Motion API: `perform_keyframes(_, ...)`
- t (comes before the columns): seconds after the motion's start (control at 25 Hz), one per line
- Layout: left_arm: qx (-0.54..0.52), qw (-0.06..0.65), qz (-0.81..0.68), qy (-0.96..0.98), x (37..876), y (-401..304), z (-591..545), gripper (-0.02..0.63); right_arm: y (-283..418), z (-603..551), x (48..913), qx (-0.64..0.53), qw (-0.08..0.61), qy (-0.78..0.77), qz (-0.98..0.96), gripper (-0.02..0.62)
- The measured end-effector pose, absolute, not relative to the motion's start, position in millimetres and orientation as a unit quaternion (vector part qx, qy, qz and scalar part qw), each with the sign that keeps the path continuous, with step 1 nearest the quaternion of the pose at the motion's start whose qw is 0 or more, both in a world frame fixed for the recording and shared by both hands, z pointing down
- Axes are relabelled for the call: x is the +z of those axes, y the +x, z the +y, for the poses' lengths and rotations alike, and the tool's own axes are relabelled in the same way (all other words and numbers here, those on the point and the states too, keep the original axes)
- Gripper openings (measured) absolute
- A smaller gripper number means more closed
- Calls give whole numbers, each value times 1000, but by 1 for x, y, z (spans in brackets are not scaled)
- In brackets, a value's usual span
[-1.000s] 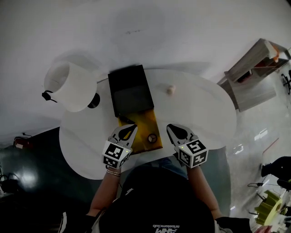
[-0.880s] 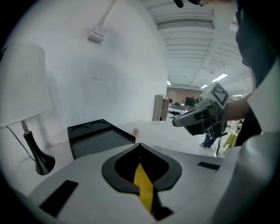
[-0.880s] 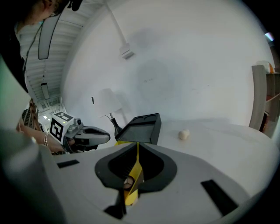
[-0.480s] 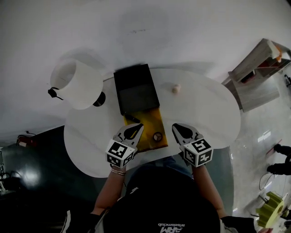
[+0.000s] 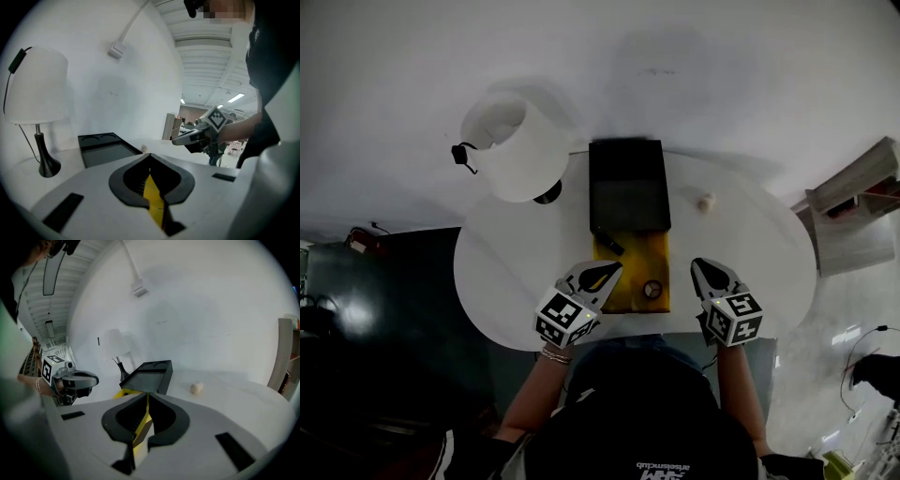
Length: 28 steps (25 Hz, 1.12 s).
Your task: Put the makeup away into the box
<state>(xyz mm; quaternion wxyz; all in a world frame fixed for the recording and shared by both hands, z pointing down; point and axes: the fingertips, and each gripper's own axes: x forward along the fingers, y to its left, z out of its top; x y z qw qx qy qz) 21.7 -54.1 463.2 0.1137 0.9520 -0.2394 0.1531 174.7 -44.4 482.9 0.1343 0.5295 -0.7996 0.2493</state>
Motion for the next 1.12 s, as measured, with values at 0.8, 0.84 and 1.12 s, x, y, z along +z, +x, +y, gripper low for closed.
perform_keyframes(0.8, 195, 168, -253, 932, 499, 38, -35, 17, 216, -129, 511, 235, 157, 572, -770, 184)
perform_keyframes(0.84, 198, 170, -256, 931, 500, 39, -36, 17, 221, -132, 512, 232, 162, 575, -768, 184)
perform_keyframes(1.12, 207, 191, -274, 920, 508, 43, -58, 17, 244, -159, 524, 239, 174, 582, -758, 201)
